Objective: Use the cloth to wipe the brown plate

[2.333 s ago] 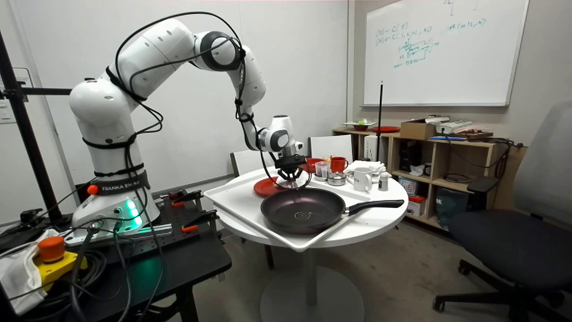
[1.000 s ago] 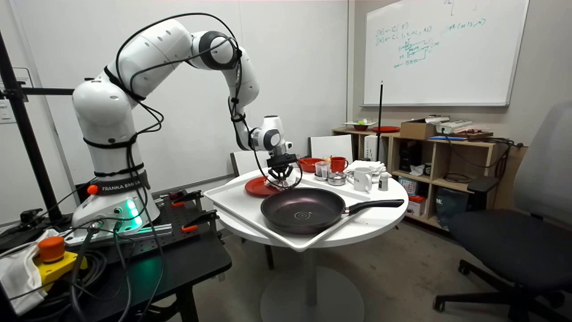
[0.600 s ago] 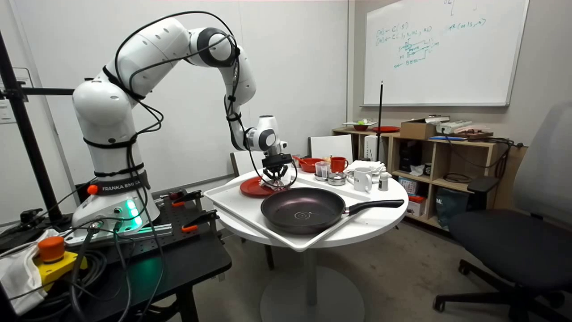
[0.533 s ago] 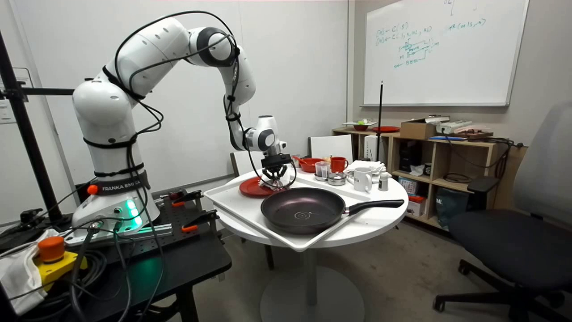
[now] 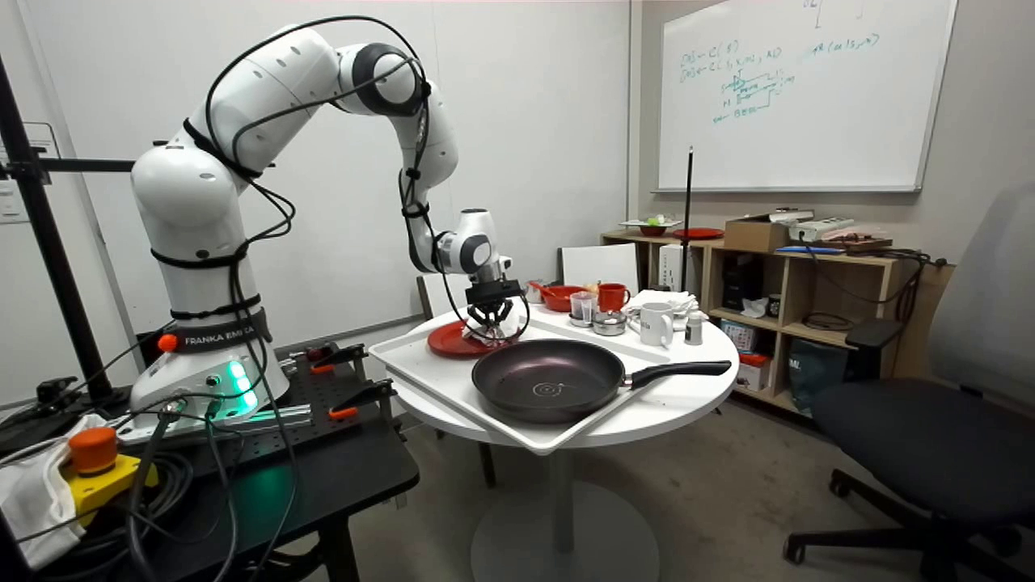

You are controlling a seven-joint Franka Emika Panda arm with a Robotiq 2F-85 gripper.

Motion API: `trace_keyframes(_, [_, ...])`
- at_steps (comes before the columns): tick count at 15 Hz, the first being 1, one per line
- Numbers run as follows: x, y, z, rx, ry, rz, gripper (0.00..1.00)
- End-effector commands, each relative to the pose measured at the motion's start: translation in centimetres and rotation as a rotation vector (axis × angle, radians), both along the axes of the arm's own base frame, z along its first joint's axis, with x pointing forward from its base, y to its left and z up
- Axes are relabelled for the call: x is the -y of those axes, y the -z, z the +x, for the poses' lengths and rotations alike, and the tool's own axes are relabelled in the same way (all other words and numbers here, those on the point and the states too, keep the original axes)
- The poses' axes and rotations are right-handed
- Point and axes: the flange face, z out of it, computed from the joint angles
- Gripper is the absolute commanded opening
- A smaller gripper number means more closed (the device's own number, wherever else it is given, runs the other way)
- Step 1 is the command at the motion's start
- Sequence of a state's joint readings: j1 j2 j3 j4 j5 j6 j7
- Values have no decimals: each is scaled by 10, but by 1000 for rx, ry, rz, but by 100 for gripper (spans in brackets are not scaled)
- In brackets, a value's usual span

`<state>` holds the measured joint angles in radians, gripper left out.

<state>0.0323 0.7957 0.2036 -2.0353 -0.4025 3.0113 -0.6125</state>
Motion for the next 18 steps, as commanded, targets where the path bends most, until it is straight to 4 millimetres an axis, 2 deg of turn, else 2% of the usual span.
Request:
trace_keyframes(1, [-5, -2, -16, -16, -37, -14, 3])
trace_keyframes(8, [-21, 5, -39, -61, -91, -25, 3])
trace_keyframes(18, [-29, 15, -85, -221, -252, 42, 3])
